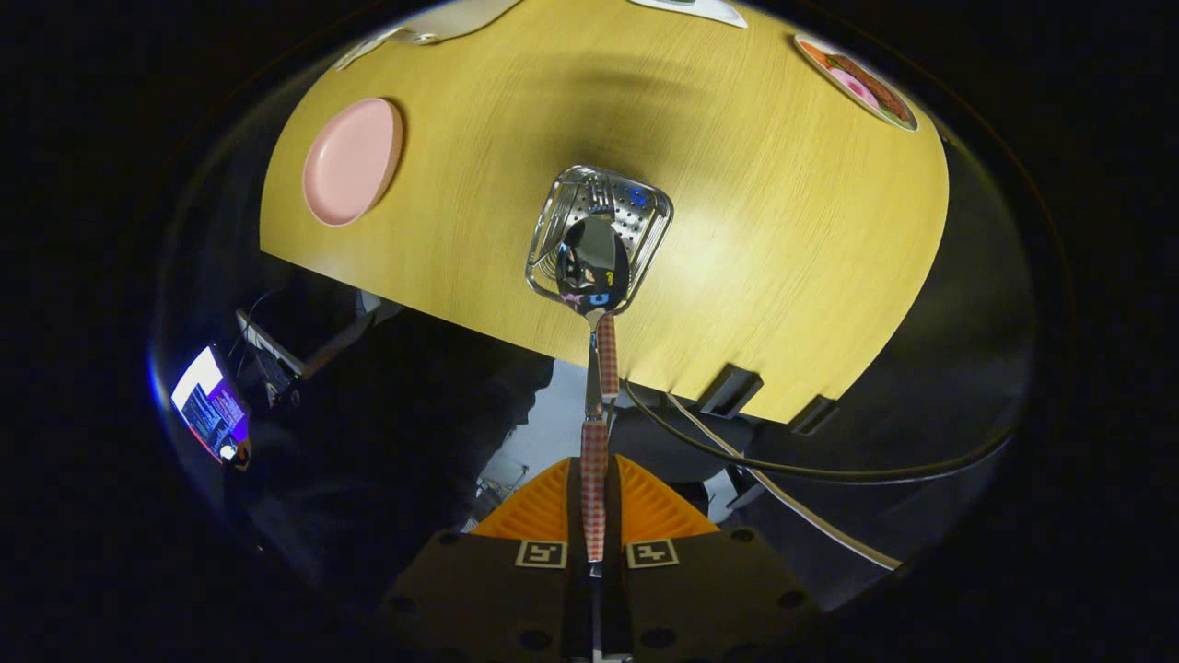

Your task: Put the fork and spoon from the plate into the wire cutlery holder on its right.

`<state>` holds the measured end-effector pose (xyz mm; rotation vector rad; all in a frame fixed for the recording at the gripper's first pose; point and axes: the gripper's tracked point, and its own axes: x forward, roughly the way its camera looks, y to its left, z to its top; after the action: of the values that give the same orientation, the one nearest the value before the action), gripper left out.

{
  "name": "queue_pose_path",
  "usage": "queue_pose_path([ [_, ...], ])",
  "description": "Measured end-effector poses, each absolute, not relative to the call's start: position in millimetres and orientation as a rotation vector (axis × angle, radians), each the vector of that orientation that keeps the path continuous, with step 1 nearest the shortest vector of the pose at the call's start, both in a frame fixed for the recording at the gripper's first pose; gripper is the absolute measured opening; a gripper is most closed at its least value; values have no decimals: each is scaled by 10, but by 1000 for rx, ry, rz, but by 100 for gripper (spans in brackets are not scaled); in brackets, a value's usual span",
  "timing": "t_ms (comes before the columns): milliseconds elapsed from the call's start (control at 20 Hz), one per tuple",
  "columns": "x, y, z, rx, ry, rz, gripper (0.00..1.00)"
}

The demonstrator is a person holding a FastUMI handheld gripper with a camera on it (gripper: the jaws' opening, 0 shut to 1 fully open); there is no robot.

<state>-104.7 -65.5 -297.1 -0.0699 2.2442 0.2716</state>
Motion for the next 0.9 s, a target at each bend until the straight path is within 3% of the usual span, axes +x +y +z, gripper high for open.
queue_pose_path([
  [250, -934, -667, -3212, -130, 2382, 215, 9],
  [900, -657, -521, -3588, -111, 2397, 189, 13],
])
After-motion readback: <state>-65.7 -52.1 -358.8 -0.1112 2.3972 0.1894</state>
